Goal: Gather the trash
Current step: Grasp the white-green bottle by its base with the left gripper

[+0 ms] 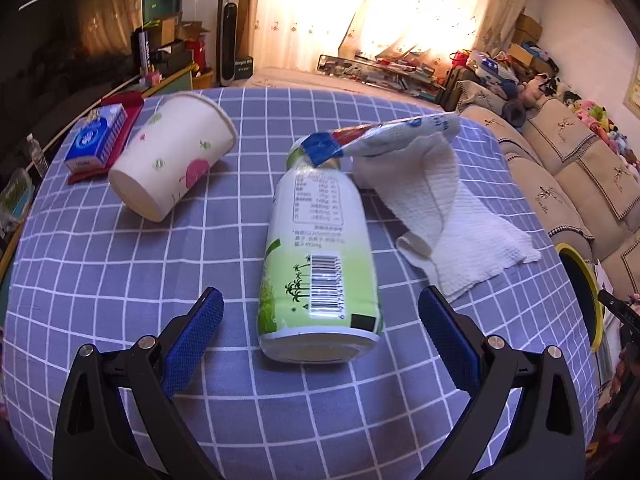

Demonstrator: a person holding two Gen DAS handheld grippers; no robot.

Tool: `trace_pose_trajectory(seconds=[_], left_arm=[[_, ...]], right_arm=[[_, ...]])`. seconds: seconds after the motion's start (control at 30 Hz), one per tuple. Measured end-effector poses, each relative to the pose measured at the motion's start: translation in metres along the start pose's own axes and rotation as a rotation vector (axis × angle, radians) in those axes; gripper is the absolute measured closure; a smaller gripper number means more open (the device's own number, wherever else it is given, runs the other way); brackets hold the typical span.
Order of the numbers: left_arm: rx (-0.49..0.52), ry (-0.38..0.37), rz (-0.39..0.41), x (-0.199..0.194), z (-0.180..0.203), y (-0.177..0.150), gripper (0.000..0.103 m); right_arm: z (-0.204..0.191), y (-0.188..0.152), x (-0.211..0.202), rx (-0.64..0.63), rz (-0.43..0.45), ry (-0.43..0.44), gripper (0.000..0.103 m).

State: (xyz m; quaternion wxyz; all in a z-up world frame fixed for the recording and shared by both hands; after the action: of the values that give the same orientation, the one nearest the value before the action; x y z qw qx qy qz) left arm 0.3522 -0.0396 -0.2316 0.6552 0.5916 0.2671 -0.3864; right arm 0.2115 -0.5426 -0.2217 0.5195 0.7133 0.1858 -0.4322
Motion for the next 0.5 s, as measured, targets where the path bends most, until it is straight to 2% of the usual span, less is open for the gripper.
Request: trace_pose_trajectory(seconds=[0.1, 0.27, 0.37, 0.5], left_arm=[[0.001, 0.007, -0.008, 0.008, -0.001, -0.002, 0.008], [0.004, 0.042, 0.019, 0.014, -0.003, 0.002, 0.02], [-0.004, 0.051, 0.027, 0.016, -0.007, 0.003, 0.027], [-0.017, 0.045, 0.051, 0.014, -0.01, 0.007, 0.044]], right_arm=[[-0.001, 0.0, 0.003, -0.002, -0.005, 0.002, 0.027], [-0.005, -0.001, 0.006, -0.009, -0.011, 0.012, 0.027], [-0.008, -0.002, 0.006, -0.014, -0.012, 0.017, 0.027], [-0.01, -0.003, 0.005, -0.019, -0.011, 0.022, 0.027]])
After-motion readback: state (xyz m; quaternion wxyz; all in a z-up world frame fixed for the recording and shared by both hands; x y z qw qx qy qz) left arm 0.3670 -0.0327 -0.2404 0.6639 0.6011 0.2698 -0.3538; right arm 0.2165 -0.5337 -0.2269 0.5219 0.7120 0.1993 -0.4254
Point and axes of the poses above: each gripper's, at about its wrist camera, not at the fingertips, and x roughly the way its jaws point, z to its right, y to its top, the point moved 9 cm from there along x, roughly the way its jaws point, and after that the axes turned 3 degrees about -z, right-handed, at the moved point
